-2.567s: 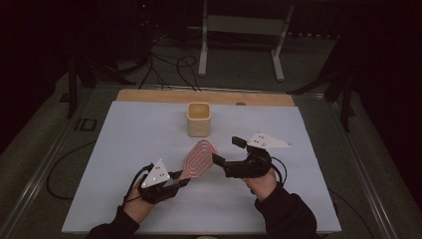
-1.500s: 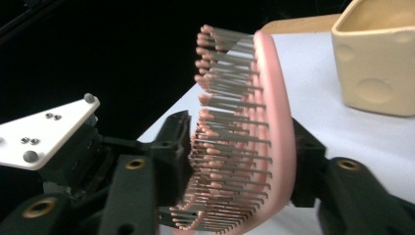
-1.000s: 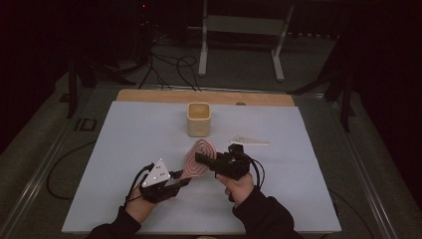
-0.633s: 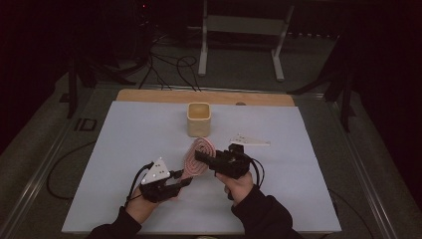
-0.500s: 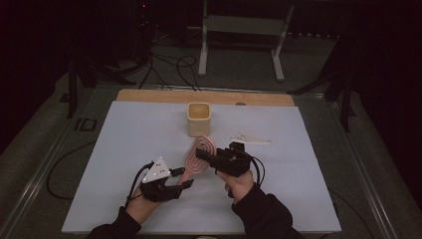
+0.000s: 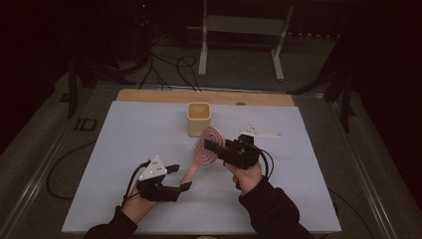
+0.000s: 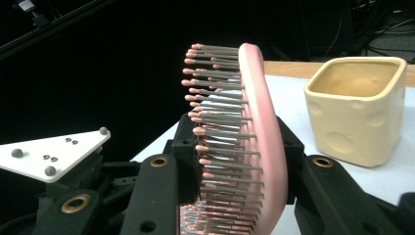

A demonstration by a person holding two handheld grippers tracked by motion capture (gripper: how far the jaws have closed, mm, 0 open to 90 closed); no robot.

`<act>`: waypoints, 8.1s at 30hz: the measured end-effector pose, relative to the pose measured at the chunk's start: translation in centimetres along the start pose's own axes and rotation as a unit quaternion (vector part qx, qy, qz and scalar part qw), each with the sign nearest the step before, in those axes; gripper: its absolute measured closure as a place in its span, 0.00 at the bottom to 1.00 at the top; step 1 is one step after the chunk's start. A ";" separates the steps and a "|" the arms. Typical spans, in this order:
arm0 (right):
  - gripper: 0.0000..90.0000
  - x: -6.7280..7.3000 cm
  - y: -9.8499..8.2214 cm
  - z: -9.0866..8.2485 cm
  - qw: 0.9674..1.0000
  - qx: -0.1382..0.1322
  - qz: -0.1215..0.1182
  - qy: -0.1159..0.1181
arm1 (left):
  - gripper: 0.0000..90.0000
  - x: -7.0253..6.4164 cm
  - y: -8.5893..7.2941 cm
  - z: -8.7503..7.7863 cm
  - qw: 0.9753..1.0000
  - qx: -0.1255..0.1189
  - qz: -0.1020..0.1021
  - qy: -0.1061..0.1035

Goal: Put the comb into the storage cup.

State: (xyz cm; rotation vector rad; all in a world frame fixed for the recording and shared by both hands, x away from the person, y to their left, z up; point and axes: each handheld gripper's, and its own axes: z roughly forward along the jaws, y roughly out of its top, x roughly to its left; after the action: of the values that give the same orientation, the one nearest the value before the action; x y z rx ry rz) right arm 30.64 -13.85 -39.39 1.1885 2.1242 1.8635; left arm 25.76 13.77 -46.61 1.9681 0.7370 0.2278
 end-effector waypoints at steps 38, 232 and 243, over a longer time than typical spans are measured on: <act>0.72 -2.2 2.5 -1.4 0.998 -0.020 -0.027 -0.046 | 0.00 1.3 -3.0 -3.1 1.000 0.010 -0.006 0.002; 0.72 -9.1 10.1 10.1 0.984 -0.071 -0.038 -0.156 | 0.00 1.8 -5.4 -4.6 1.000 -0.001 -0.001 -0.007; 0.72 -9.4 9.4 10.7 0.985 -0.066 -0.034 -0.157 | 0.00 1.8 -5.4 -4.7 1.000 -0.003 -0.003 -0.010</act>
State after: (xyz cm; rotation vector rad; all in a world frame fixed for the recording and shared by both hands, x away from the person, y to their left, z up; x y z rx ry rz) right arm 47.44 -10.99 -37.98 1.2656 1.8225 1.6318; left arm 22.95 20.08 -49.14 1.9584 0.7296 0.2068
